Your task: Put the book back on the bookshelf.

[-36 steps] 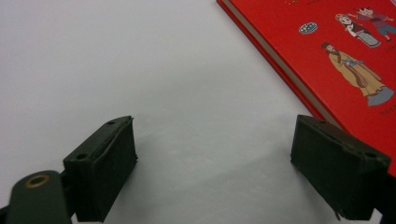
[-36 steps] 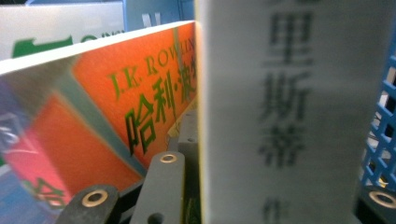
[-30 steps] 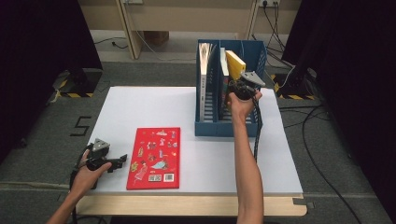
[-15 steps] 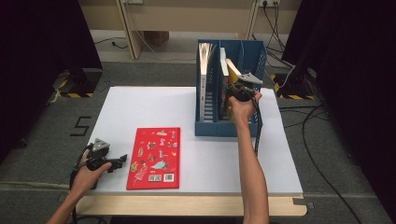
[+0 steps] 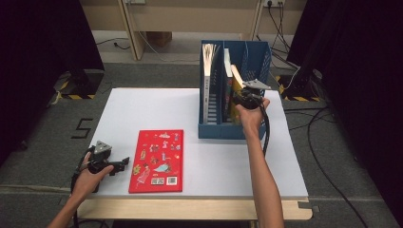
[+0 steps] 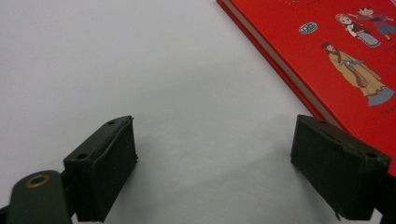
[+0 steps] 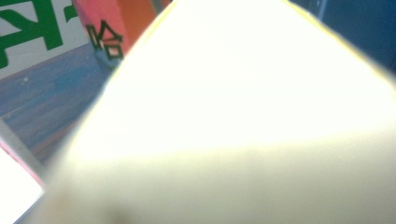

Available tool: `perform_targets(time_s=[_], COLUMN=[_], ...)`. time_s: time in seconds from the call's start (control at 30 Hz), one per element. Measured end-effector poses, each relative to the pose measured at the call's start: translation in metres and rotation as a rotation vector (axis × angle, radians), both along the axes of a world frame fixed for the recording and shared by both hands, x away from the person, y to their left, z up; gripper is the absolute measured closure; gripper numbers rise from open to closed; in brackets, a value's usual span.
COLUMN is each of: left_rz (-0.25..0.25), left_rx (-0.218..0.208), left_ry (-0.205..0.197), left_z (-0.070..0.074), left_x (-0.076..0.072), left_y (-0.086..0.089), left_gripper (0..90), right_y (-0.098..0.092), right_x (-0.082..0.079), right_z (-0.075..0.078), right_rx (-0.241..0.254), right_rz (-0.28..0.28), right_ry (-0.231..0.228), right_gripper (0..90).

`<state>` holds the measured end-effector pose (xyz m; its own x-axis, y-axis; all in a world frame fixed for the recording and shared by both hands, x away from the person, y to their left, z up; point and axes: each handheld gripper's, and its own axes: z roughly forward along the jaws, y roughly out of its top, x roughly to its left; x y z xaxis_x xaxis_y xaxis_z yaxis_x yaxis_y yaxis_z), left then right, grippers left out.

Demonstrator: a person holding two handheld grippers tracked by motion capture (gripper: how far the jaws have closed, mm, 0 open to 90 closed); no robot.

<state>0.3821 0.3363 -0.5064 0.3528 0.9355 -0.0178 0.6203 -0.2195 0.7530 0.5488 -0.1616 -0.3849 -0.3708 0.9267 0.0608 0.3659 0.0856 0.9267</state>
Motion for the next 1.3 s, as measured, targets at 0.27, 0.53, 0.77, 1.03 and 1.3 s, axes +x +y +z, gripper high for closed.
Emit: perform_targets(time_s=[0.27, 0.53, 0.77, 1.03, 1.3], left_rz=[0.0, -0.001, -0.001, -0.002, -0.001], left_rx=[-0.001, 0.001, 0.002, 0.001, 0.001], left_ry=[0.0, 0.001, 0.001, 0.001, 0.0], left_z=[0.0, 0.0, 0.0, 0.0, 0.0], left_x=[0.0, 0.0, 0.0, 0.0, 0.0], left_y=[0.0, 0.0, 0.0, 0.0, 0.0], left_gripper=[13.0, 13.0, 13.0, 13.1, 13.0], right_y=[-0.005, -0.016, -0.02, -0.03, -0.025], right_x=[-0.011, -0.037, -0.057, -0.069, -0.064], right_z=[-0.004, -0.014, -0.025, -0.027, -0.032], right_rx=[0.078, 0.074, -0.01, -0.035, -0.067], right_rz=[0.009, 0.044, 0.091, 0.11, 0.12], right_ry=[-0.007, -0.036, -0.041, -0.047, -0.041], right_gripper=[59.6, 63.6, 66.7, 72.3, 74.2])
